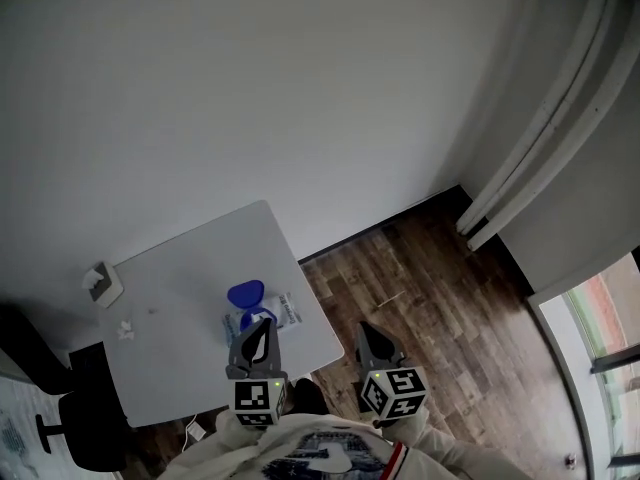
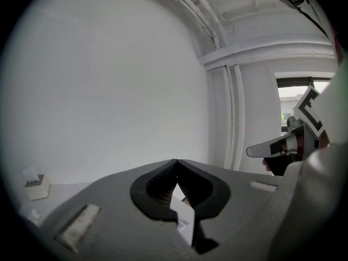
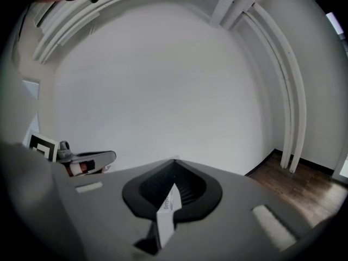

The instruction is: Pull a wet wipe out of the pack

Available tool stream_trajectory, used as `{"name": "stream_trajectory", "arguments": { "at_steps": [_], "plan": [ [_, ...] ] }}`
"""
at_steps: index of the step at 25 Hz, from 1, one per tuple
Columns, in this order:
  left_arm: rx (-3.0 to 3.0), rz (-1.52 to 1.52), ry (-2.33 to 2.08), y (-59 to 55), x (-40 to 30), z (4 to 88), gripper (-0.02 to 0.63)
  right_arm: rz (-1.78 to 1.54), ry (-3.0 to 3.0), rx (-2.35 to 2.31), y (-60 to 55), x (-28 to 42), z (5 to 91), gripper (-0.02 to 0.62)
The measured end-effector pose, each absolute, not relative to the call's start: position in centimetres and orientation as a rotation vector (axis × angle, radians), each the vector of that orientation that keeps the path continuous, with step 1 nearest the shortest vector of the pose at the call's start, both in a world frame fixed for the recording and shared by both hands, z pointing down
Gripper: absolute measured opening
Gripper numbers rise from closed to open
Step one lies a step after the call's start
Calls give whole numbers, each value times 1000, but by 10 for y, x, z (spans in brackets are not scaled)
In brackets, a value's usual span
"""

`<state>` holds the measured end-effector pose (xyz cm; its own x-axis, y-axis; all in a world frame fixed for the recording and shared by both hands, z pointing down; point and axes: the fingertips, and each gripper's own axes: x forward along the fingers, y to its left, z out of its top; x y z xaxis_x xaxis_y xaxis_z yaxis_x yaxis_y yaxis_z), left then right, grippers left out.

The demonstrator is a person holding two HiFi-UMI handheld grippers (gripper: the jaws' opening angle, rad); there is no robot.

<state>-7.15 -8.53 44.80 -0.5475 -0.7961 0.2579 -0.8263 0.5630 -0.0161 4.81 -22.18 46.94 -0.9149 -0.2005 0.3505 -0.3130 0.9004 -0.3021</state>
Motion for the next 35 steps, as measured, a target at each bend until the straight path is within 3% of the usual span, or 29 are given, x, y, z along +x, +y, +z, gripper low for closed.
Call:
{"name": "stream_trajectory", "arguments": {
  "at_steps": [18,35],
  "plan": [
    [1283,113,-2605,-90,-170,451,5,403,-2725,204,-214,-81,466,5],
    [942,146,-2728,-76,-188,450,5,378,-2711,-142,-222,-133,469,5]
  ]
}}
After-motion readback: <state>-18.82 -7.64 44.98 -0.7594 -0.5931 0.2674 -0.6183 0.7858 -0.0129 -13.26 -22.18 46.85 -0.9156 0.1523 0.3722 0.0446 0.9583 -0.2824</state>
